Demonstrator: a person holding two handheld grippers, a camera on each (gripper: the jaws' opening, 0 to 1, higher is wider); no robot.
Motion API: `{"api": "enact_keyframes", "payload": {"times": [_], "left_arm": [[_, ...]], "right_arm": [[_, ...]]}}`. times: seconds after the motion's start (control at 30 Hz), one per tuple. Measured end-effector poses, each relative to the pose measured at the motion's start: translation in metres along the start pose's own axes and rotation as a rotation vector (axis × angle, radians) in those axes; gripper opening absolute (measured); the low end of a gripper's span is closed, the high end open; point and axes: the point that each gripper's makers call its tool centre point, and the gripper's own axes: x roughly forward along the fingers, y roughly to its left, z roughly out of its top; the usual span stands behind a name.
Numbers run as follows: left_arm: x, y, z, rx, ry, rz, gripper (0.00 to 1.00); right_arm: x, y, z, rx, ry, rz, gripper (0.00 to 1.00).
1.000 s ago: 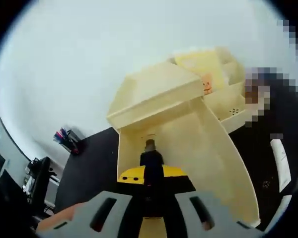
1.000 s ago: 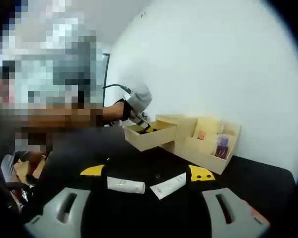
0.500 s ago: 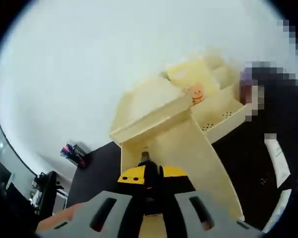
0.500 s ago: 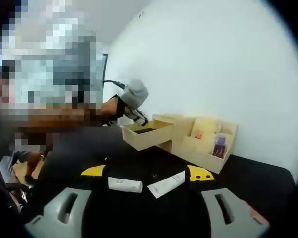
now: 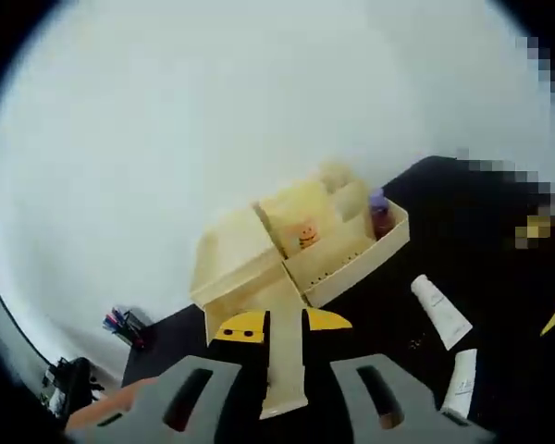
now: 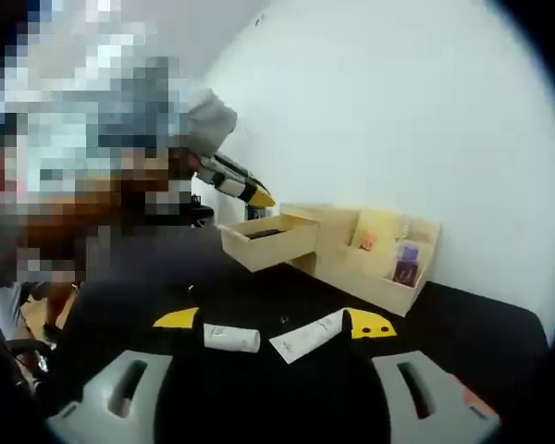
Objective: Open the drawer, pick up the cosmetic bottles from the table one by one, place them into the drawer, release the gripper, close the drawer, and move the gripper away
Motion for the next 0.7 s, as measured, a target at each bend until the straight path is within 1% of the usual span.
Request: {"api": "enact_keyframes", "payload": {"times": [0.1, 0.13, 0.2, 0.27, 0.3, 0.37, 0.43, 0.47, 0.5, 0.53, 0.6, 0.7], "left_arm": [[-0.008, 0.001, 0.005, 0.005, -0.019, -0.014, 0.09], [-0.02, -0.007, 0.002, 0.003, -0.025, -0.024, 0.09], [-0.029, -0.016, -0.003, 0.007, -0.03, -0.033, 0.09], [-0.024, -0.015, -0.004, 0.018, -0.038, -0.039, 0.09], [-0.025, -0.016, -0.005, 0.022, -0.039, -0.039, 0.09], [-0.028, -0.014, -0.011, 0.048, -0.039, -0.022, 0.1], [-0.031, -0.008, -0.018, 0.073, -0.028, 0.014, 0.11], [-0.033, -0.008, -0.023, 0.072, -0.025, 0.021, 0.11], [-0.034, -0.005, -0.026, 0.06, -0.024, 0.018, 0.11], [-0.036, -0.001, -0.03, 0.028, -0.023, 0.004, 0.11], [-0.036, 0.004, -0.043, -0.033, -0.017, -0.016, 0.11], [-0.036, 0.004, -0.06, -0.102, -0.014, -0.045, 0.1]], "right_arm": [[0.0, -0.001, -0.002, 0.003, 0.004, -0.006, 0.56], [0.0, -0.002, -0.002, 0.004, 0.005, -0.008, 0.56], [-0.001, -0.004, -0.002, 0.008, 0.005, -0.017, 0.55], [-0.002, -0.008, -0.003, 0.014, 0.005, -0.029, 0.55], [-0.002, -0.009, -0.004, 0.017, 0.004, -0.033, 0.55], [-0.002, -0.013, -0.004, 0.021, 0.004, -0.039, 0.54], [-0.001, -0.011, -0.004, 0.023, 0.003, -0.04, 0.54], [-0.001, -0.01, -0.004, 0.022, 0.004, -0.038, 0.54], [-0.001, -0.01, -0.004, 0.02, 0.006, -0.037, 0.54], [0.0, -0.01, -0.005, 0.018, 0.007, -0.037, 0.54], [0.0, -0.009, -0.006, 0.013, 0.012, -0.035, 0.54], [0.0, -0.011, -0.007, 0.008, 0.017, -0.035, 0.54]]}}
